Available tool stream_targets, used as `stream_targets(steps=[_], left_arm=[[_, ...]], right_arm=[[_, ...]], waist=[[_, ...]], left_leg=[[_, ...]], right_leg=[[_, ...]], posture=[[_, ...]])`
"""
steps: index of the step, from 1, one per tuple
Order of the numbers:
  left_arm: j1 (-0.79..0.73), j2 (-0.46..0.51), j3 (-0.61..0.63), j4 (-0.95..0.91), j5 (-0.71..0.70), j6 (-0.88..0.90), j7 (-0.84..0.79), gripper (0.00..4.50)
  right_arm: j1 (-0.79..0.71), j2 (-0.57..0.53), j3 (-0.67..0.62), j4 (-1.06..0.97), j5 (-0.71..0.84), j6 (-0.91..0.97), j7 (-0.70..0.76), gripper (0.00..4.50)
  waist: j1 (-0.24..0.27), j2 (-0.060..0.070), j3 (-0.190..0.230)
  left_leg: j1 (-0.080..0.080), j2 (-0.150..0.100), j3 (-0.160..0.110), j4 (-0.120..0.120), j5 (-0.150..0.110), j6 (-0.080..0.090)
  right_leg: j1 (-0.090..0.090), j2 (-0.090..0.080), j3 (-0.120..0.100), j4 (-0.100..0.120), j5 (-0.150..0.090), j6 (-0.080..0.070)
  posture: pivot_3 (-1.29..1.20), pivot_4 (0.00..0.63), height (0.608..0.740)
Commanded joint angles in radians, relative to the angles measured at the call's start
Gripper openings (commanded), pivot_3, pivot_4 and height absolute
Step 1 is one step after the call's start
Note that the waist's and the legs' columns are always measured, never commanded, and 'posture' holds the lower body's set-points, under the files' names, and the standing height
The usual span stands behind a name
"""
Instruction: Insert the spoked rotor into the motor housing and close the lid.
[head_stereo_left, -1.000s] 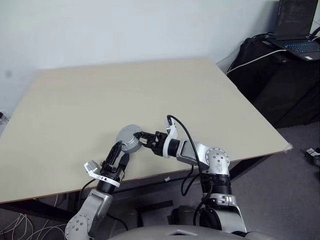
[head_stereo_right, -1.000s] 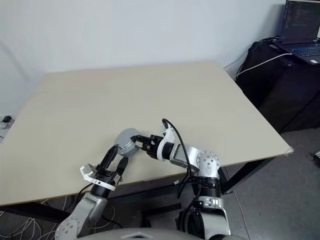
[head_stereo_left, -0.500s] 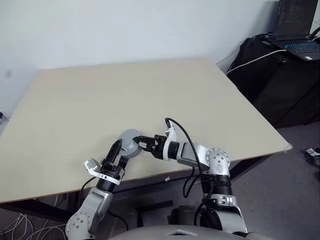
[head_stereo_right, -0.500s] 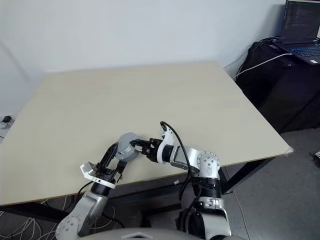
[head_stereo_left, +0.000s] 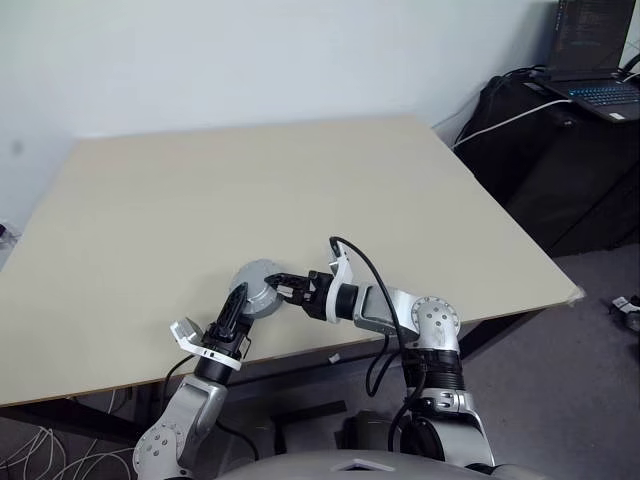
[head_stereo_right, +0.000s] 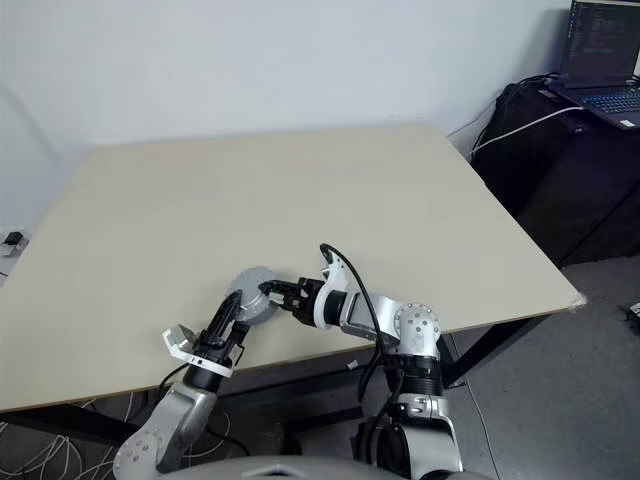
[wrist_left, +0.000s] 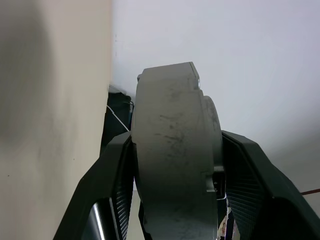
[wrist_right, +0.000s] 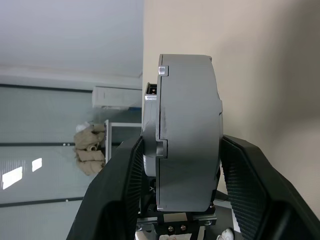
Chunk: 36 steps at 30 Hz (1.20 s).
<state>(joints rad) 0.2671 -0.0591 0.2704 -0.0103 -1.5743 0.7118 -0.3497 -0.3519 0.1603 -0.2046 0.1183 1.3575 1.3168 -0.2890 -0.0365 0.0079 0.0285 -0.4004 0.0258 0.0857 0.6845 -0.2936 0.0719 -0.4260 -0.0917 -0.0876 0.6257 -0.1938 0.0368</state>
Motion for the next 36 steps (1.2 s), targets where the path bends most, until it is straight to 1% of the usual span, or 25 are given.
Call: stream_targets(steps=[1, 9, 11, 12, 16, 17, 24, 26, 29, 34, 36], left_arm=[[-0.02, -0.039, -0.008, -0.019, -0.008, 0.01, -0.004, 2.19], [-0.019, -0.044, -0.009, -0.022, -0.014, 0.006, -0.004, 2.19], [-0.018, -0.045, -0.009, -0.023, -0.015, 0.004, -0.004, 2.19], [-0.017, -0.046, -0.009, -0.023, -0.015, 0.003, -0.004, 2.19], [-0.016, -0.048, -0.008, -0.024, -0.014, 0.002, -0.002, 2.15], [-0.016, -0.049, -0.007, -0.024, -0.014, 0.001, -0.002, 2.15], [-0.012, -0.057, 0.0, -0.029, -0.014, -0.013, -0.001, 2.14], [-0.009, -0.071, 0.012, -0.038, -0.008, -0.044, 0.001, 2.14], [-0.01, -0.084, 0.027, -0.055, 0.0, -0.095, 0.002, 2.14], [-0.027, -0.1, 0.048, -0.079, 0.019, -0.195, 0.023, 2.14], [-0.055, -0.103, 0.072, -0.086, 0.05, -0.271, 0.056, 2.14]], right_arm=[[0.097, 0.107, 0.047, -0.026, 0.037, -0.011, 0.012, 2.1], [0.098, 0.091, 0.069, -0.06, -0.002, -0.03, 0.074, 2.1], [0.099, 0.087, 0.072, -0.06, -0.005, -0.033, 0.083, 2.84], [0.101, 0.085, 0.075, -0.06, -0.005, -0.035, 0.086, 3.07], [0.105, 0.078, 0.086, -0.06, -0.002, -0.048, 0.095, 4.36], [0.106, 0.077, 0.088, -0.061, 0.0, -0.05, 0.095, 4.5], [0.112, 0.07, 0.097, -0.058, -0.009, -0.08, 0.081, 4.5], [0.115, 0.074, 0.075, -0.056, -0.049, -0.149, 0.06, 4.5], [0.118, 0.071, 0.046, -0.054, -0.066, -0.218, 0.052, 4.5], [0.132, 0.05, 0.048, -0.08, -0.05, -0.223, 0.065, 4.5], [0.141, 0.039, 0.041, -0.096, -0.04, -0.224, 0.073, 4.5]], waist=[[0.0, 0.0, 0.0], [0.0, 0.0, 0.0], [0.0, 0.0, 0.0], [0.0, 0.0, 0.0], [0.0, 0.0, 0.0], [0.0, 0.0, 0.0], [0.0, 0.0, 0.0], [0.0, 0.0, 0.0], [0.0, 0.0, 0.0], [0.0, 0.0, 0.0], [0.002, -0.001, 0.0]], left_leg=[[0.0, 0.0, 0.0, 0.0, 0.0, 0.0], [0.0, 0.0, 0.0, 0.0, 0.0, 0.0], [0.0, 0.0, 0.0, 0.0, 0.0, 0.0], [0.0, 0.0, 0.0, 0.0, 0.0, 0.0], [0.0, 0.0, 0.0, 0.0, 0.0, 0.0], [0.0, 0.0, 0.0, 0.0, 0.0, 0.0], [0.0, 0.0, 0.0, 0.0, 0.0, 0.0], [0.0, 0.0, 0.0, 0.0, 0.0, 0.0], [0.0, 0.0, 0.0, 0.0, 0.0, 0.0], [0.0, 0.0, 0.0, 0.0, 0.0, 0.0], [0.0, 0.0, 0.001, 0.0, 0.0, 0.0]], right_leg=[[0.0, 0.0, 0.0, 0.0, 0.0, 0.0], [0.0, 0.0, 0.0, 0.0, 0.0, 0.0], [0.0, 0.0, 0.0, 0.0, 0.0, 0.0], [0.0, 0.0, 0.0, 0.0, 0.0, 0.0], [0.0, 0.0, 0.0, 0.0, 0.0, 0.0], [0.0, 0.0, 0.0, 0.0, 0.0, 0.0], [0.0, 0.0, 0.0, 0.0, 0.0, 0.0], [0.0, 0.0, 0.0, 0.0, 0.0, 0.0], [0.0, 0.0, 0.0, 0.0, 0.0, 0.001], [0.0, 0.0, 0.0, 0.0, 0.001, -0.001], [0.0, 0.0, 0.0, 0.0, 0.001, -0.001]], posture=[[0.0, 0.0, 0.74], [0.0, 0.0, 0.74], [0.0, 0.0, 0.74], [0.0, 0.0, 0.74], [0.0, 0.0, 0.74], [0.0, 0.0, 0.74], [0.0, 0.0, 0.74], [0.0, 0.0, 0.74], [0.0, 0.0, 0.74], [0.0, 0.0, 0.74], [0.0, 0.0, 0.74]])
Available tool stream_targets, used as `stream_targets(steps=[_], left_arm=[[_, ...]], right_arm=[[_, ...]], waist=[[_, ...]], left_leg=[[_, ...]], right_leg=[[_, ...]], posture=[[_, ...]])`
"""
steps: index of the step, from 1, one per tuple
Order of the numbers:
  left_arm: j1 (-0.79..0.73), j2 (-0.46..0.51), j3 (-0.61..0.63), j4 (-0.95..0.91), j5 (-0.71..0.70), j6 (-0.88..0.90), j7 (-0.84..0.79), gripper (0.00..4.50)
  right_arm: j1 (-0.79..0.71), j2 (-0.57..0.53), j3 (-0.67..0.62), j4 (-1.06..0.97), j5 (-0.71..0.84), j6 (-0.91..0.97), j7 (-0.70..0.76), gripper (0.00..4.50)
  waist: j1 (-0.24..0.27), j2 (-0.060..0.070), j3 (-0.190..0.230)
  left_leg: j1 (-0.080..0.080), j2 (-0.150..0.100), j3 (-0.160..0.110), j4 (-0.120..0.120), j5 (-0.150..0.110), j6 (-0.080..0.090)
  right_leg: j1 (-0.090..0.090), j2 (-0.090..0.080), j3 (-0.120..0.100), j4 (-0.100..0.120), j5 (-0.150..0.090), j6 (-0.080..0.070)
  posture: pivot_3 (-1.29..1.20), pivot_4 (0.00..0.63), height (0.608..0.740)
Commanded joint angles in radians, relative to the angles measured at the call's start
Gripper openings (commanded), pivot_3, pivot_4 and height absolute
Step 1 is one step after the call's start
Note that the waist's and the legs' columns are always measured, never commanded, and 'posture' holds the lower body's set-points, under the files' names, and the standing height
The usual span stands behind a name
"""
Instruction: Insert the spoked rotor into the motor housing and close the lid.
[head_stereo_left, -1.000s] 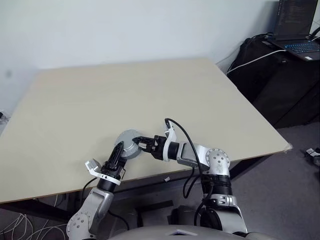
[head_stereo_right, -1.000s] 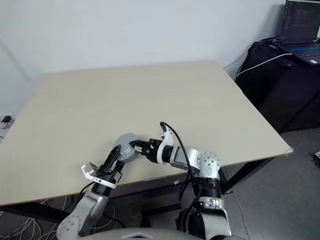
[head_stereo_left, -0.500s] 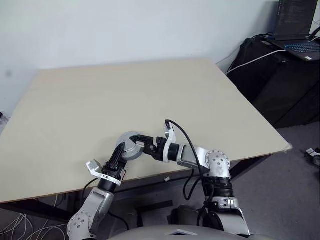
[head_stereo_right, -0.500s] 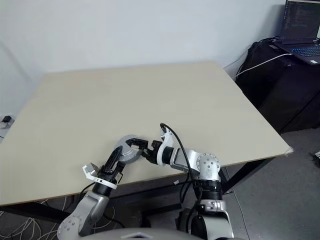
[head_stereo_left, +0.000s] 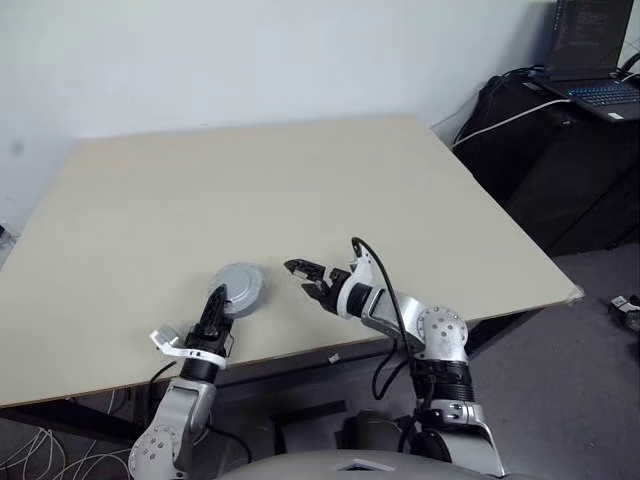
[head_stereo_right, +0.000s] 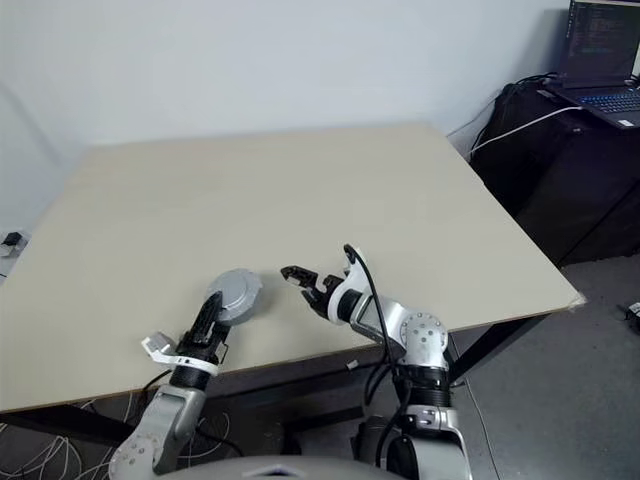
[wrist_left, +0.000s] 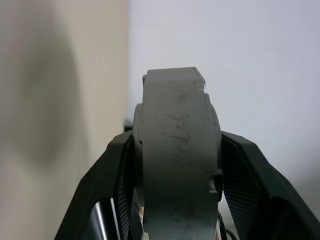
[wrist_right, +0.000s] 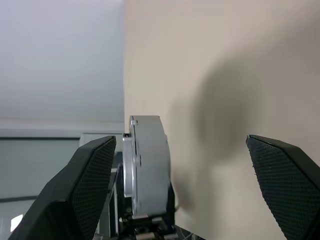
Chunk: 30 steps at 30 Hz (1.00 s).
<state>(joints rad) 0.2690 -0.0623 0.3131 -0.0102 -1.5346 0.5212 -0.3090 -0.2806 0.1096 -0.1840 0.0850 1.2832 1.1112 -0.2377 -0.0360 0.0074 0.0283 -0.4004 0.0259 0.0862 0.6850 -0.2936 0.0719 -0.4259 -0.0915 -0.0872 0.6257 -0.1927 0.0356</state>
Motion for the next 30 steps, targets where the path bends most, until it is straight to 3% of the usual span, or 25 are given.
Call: stream_targets(steps=[1, 9, 14, 30], left_arm=[[-0.067, -0.096, 0.036, -0.09, 0.018, -0.104, 0.019, 2.14], [-0.157, -0.075, 0.089, -0.11, 0.081, -0.252, 0.088, 2.14], [-0.25, -0.063, 0.162, -0.03, 0.123, -0.364, 0.174, 2.14], [-0.476, 0.033, 0.319, 0.303, 0.228, -0.395, 0.179, 2.14]], right_arm=[[0.074, 0.086, 0.02, -0.069, 0.039, -0.018, 0.024, 4.5], [0.123, -0.008, 0.115, -0.167, -0.058, -0.024, 0.125, 4.5], [0.149, -0.086, 0.235, -0.257, -0.249, -0.122, 0.253, 4.5], [0.187, -0.099, 0.263, -0.287, -0.405, -0.189, 0.365, 4.5]], waist=[[0.002, -0.001, 0.0], [0.006, -0.004, -0.002], [0.009, -0.006, -0.003], [0.017, -0.016, -0.005]], left_leg=[[0.0, 0.0, 0.0, 0.0, 0.0, 0.0], [0.0, 0.0, 0.0, 0.001, 0.0, 0.0], [0.0, 0.001, 0.0, 0.004, 0.0, 0.0], [0.002, 0.001, -0.002, 0.006, 0.0, 0.0]], right_leg=[[0.0, 0.0, 0.0, 0.0, 0.0, 0.0], [0.001, 0.0, 0.0, -0.001, 0.001, 0.0], [0.002, 0.001, 0.0, 0.0, -0.001, 0.005], [0.006, 0.001, -0.003, -0.001, 0.0, 0.004]], posture=[[0.0, 0.0, 0.74], [0.0, 0.0, 0.74], [0.0, 0.0, 0.74], [0.0, 0.0, 0.74]])
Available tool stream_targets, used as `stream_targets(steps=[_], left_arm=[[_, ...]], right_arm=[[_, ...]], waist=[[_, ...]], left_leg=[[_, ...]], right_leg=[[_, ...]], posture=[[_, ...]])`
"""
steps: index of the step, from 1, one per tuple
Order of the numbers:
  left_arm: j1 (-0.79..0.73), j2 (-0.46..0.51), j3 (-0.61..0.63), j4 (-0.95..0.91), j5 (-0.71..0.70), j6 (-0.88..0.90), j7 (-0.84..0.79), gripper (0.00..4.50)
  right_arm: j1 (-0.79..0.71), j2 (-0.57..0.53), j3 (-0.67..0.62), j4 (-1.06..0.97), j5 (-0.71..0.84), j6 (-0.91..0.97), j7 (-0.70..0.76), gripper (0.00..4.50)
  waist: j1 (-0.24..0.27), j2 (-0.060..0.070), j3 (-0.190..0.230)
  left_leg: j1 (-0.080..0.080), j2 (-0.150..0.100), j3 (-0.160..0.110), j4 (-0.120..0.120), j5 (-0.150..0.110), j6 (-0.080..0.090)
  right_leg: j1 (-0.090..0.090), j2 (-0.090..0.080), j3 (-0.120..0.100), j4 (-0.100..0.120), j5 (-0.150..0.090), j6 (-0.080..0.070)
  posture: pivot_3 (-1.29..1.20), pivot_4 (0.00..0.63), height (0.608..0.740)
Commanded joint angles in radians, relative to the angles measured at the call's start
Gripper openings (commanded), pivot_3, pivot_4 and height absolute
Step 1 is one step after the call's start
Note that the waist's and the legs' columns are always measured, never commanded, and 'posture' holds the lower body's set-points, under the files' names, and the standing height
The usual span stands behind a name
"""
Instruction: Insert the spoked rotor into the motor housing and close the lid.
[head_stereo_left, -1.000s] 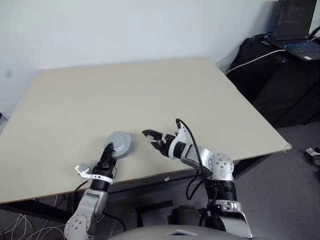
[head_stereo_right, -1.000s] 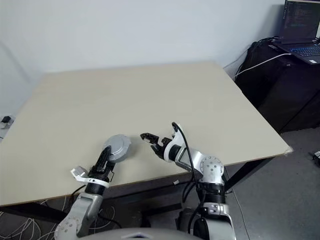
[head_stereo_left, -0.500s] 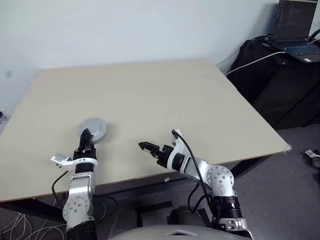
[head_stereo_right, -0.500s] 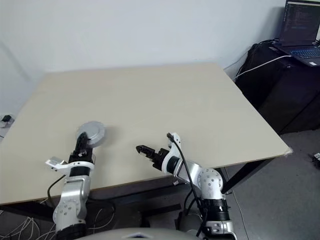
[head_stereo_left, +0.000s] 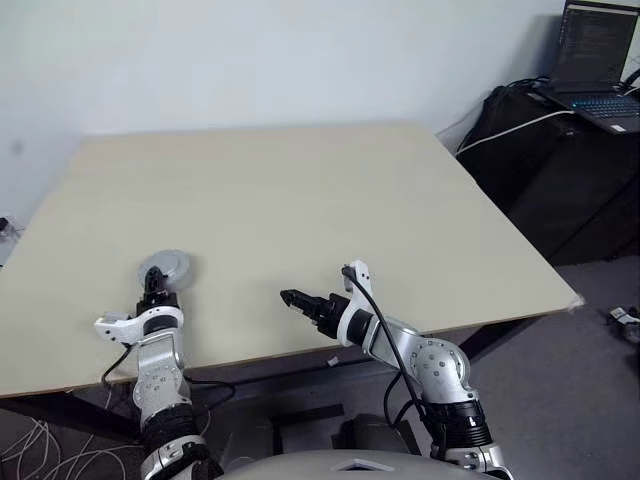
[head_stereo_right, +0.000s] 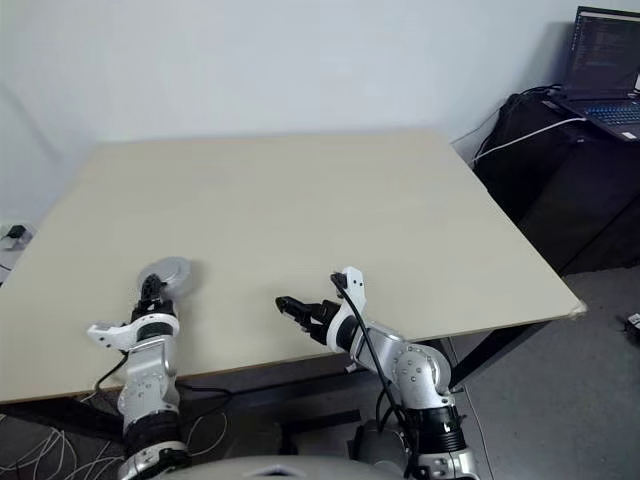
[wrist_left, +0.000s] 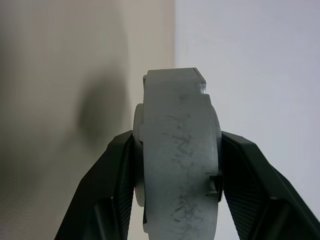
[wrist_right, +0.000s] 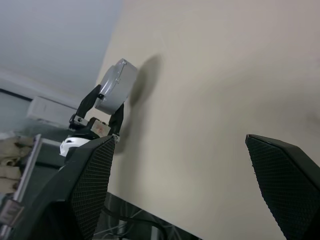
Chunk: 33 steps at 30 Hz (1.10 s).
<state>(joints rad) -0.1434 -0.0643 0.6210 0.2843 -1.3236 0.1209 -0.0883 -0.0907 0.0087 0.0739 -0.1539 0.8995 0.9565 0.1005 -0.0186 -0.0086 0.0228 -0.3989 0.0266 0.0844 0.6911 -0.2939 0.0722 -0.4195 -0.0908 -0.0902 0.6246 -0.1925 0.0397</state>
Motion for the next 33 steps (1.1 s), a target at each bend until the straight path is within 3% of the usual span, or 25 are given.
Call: stream_targets(steps=[1, 16, 27, 33], left_arm=[[-0.082, 0.047, 0.019, 0.034, 0.025, 0.008, -0.049, 2.14], [-0.265, 0.113, 0.078, 0.311, 0.149, 0.005, -0.11, 2.14], [-0.274, 0.1, 0.116, 0.365, 0.262, -0.059, 0.021, 2.14], [-0.25, 0.071, 0.105, 0.308, 0.316, -0.062, 0.101, 4.09]], right_arm=[[-0.001, 0.003, 0.006, -0.05, -0.029, -0.037, 0.032, 4.5], [0.014, 0.014, -0.008, -0.056, -0.079, -0.05, 0.061, 4.5], [0.018, 0.025, -0.014, -0.055, -0.092, -0.047, 0.06, 4.5], [0.017, 0.031, -0.013, -0.053, -0.099, -0.04, 0.064, 4.5]], waist=[[0.001, 0.0, 0.0], [0.003, 0.0, 0.0], [0.005, 0.0, 0.0], [0.004, 0.007, -0.005]], left_leg=[[0.0, 0.0, 0.0, 0.0, 0.0, 0.0], [0.001, 0.0, -0.002, 0.0, 0.001, -0.001], [0.004, 0.001, -0.003, 0.0, 0.001, -0.002], [0.006, 0.001, -0.003, 0.0, 0.001, -0.002]], right_leg=[[0.0, 0.0, 0.0, 0.0, 0.0, 0.0], [0.003, 0.0, -0.002, 0.0, 0.002, -0.003], [0.005, 0.0, -0.003, 0.0, 0.002, -0.004], [0.006, 0.0, -0.003, 0.0, 0.001, -0.002]], posture=[[0.0, 0.0, 0.74], [0.0, 0.0, 0.74], [0.0, 0.0, 0.74], [0.0, 0.0, 0.74]])
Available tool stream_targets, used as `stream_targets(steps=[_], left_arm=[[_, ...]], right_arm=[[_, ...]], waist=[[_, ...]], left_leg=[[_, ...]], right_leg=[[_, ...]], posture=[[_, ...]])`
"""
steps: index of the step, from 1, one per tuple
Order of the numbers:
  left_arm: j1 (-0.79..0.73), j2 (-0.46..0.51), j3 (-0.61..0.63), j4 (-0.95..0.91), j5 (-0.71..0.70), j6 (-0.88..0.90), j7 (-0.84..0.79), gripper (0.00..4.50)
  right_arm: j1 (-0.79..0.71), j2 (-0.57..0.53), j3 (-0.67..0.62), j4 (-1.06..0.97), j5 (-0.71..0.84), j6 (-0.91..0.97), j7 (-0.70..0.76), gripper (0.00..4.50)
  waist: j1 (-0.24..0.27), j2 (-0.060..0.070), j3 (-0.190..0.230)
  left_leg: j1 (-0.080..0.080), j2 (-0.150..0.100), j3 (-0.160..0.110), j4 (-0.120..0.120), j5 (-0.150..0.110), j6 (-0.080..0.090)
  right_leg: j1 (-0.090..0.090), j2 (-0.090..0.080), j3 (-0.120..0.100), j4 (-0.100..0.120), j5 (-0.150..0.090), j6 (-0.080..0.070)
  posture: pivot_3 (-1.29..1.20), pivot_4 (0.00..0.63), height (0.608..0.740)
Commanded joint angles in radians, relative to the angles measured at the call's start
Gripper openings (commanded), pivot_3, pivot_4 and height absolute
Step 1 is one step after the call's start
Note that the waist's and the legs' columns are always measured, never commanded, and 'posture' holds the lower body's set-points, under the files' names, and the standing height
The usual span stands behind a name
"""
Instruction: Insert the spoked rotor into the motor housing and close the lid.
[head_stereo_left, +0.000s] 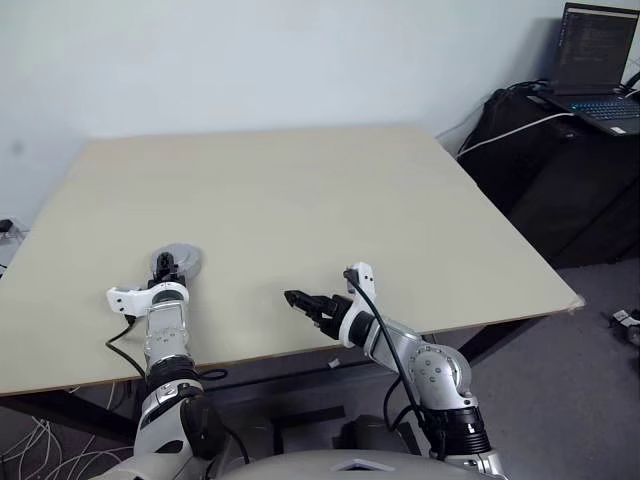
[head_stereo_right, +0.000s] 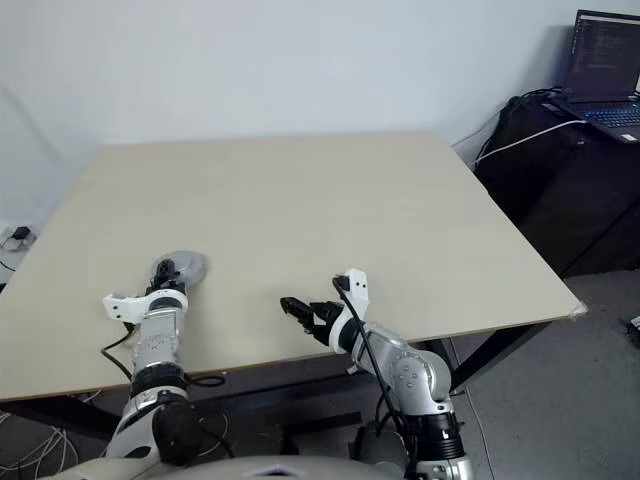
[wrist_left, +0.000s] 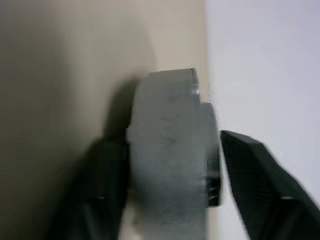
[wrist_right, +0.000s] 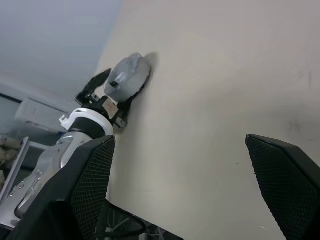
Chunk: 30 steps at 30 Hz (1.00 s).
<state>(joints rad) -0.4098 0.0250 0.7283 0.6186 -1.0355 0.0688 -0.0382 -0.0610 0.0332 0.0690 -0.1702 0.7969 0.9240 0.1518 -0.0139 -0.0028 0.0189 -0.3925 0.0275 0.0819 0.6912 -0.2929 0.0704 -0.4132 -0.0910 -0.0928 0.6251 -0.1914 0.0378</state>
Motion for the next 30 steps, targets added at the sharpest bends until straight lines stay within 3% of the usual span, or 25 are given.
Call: stream_targets(steps=[1, 10, 16, 19, 24, 30], left_arm=[[0.021, -0.025, -0.005, -0.04, 0.035, -0.009, 0.059, 4.41], [0.17, -0.155, -0.049, -0.319, 0.038, 0.064, 0.201, 4.49], [0.382, -0.256, -0.14, -0.56, 0.014, 0.157, 0.267, 4.49], [0.487, -0.248, -0.231, -0.666, 0.023, 0.196, 0.226, 4.49], [0.606, -0.172, -0.399, -0.798, 0.162, 0.177, 0.106, 4.49], [0.647, -0.088, -0.535, -0.823, 0.421, -0.024, -0.071, 4.49]], right_arm=[[-0.012, 0.006, -0.008, -0.037, 0.002, -0.007, 0.013, 4.5], [0.002, 0.004, -0.016, -0.048, 0.0, -0.002, 0.011, 4.5], [-0.002, 0.014, -0.02, -0.037, 0.001, 0.002, 0.008, 4.5], [-0.007, 0.016, -0.03, -0.03, 0.009, 0.015, 0.007, 4.5], [0.002, -0.011, -0.024, -0.055, -0.028, -0.02, 0.031, 4.5], [0.087, -0.112, 0.097, -0.109, -0.286, -0.354, 0.129, 4.5]], waist=[[-0.002, 0.002, -0.001], [-0.009, 0.003, -0.002], [-0.017, 0.003, -0.002], [-0.021, 0.004, -0.002], [-0.008, 0.005, -0.001], [0.002, 0.007, 0.0]], left_leg=[[0.0, 0.0, 0.0, 0.0, 0.0, 0.0], [-0.001, -0.001, 0.002, 0.0, -0.003, 0.002], [-0.001, 0.0, 0.003, 0.0, -0.004, 0.002], [0.0, 0.0, 0.003, -0.001, -0.005, 0.001], [0.0, 0.0, 0.003, 0.0, -0.008, -0.004], [-0.004, 0.0, 0.004, 0.0, -0.007, -0.003]], right_leg=[[0.0, 0.0, 0.0, 0.0, 0.0, 0.0], [-0.001, -0.001, 0.002, -0.002, 0.002, -0.003], [-0.002, -0.001, 0.002, -0.002, 0.001, -0.003], [-0.002, -0.001, 0.001, -0.002, -0.001, -0.003], [-0.004, -0.002, 0.0, -0.002, -0.003, 0.0], [-0.011, -0.003, 0.0, -0.002, -0.003, 0.001]], posture=[[0.0, 0.0, 0.74], [0.0, 0.0, 0.74], [0.0, 0.0, 0.74], [0.0, 0.0, 0.74], [0.0, 0.0, 0.74], [0.0, 0.0, 0.74]])
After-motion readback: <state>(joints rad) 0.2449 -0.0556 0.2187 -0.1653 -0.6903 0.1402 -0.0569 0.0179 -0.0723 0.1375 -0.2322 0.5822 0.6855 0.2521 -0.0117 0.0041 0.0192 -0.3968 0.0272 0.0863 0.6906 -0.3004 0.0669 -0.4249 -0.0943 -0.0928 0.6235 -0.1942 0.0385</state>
